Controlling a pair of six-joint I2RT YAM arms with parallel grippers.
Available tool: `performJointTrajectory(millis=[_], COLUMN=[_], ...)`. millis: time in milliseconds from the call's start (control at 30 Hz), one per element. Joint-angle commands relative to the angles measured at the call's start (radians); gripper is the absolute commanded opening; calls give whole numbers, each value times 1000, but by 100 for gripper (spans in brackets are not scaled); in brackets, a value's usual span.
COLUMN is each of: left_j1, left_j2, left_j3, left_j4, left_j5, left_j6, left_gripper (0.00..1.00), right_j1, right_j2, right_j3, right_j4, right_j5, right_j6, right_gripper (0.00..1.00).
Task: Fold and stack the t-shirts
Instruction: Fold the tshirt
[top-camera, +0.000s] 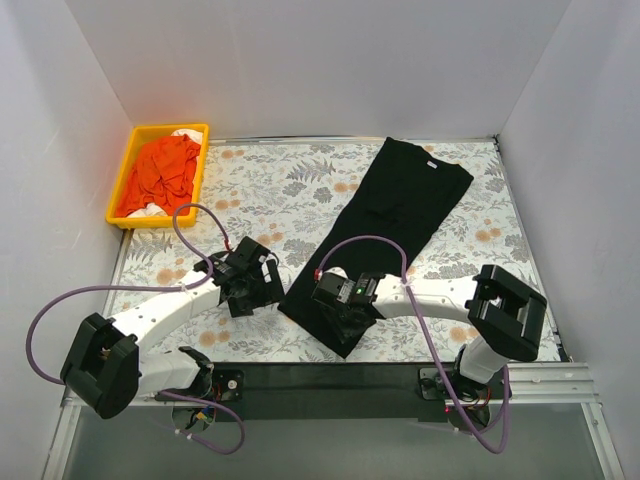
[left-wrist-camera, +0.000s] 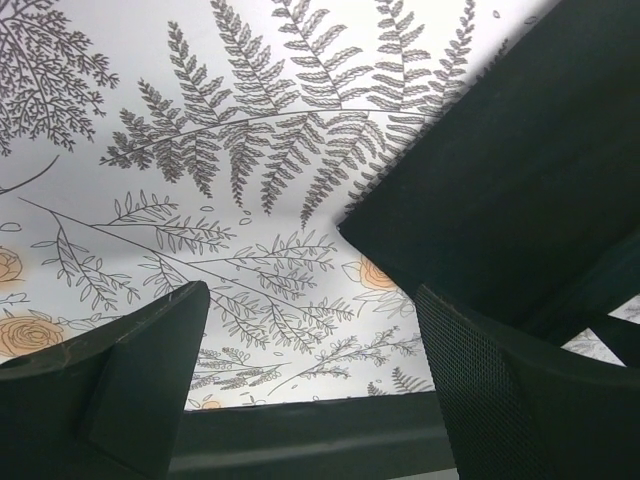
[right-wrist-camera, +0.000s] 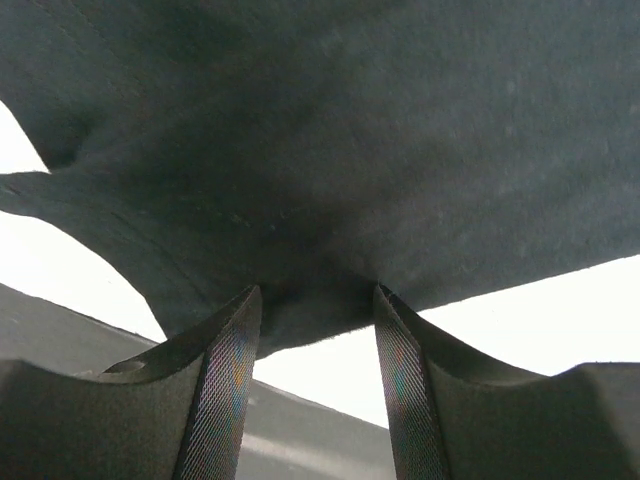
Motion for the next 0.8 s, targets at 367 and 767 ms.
performJointTrajectory(millis=[367,767], left_j1=[-3,-3], left_j2=[17,118], left_j3=[-16,-7], left_j4=[104,172], left_j5=[103,112], left_j6=[37,72], left_gripper=[77,66], right_j1=[88,196], right_j2=[-96,78], right_j3=[106,149], right_j4=[-112,-117], right_j5=[-6,49], right_j6=[-13,-39], right_gripper=[48,49])
